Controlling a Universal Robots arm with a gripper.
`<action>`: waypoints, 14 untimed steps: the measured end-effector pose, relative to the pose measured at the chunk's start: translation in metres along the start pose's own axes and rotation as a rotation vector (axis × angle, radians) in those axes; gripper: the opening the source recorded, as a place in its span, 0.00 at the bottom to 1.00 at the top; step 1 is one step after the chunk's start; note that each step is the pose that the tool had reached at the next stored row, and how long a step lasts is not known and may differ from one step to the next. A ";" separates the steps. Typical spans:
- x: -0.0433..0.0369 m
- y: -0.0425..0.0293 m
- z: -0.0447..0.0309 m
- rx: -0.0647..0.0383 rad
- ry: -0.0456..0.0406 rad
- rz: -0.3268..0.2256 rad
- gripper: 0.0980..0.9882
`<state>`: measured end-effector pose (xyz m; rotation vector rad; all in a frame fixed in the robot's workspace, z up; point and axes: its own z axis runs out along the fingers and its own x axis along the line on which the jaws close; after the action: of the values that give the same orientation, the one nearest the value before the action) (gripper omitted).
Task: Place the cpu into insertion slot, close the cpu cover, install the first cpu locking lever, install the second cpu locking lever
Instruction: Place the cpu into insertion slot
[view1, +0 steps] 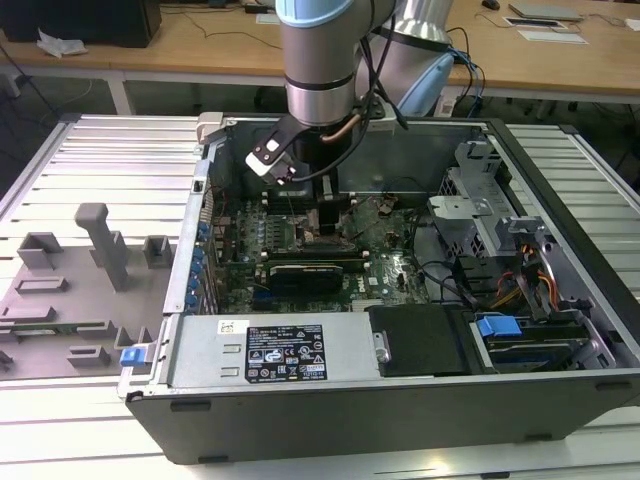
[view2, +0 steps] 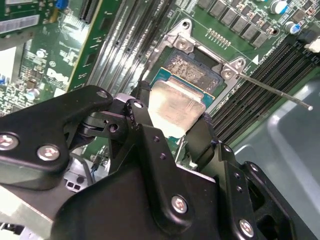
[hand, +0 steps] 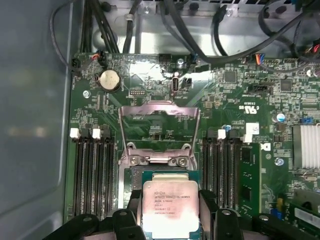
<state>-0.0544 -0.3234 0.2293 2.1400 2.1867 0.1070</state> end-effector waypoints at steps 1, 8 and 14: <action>0.0010 -0.0006 0.0009 0.000 -0.0002 0.000 0.50; 0.0053 -0.0044 0.0113 0.000 -0.0007 0.001 0.50; 0.0057 -0.0054 0.0195 0.000 -0.0011 0.005 0.50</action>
<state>-0.0579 -0.3179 0.2093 2.1449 2.1812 0.1061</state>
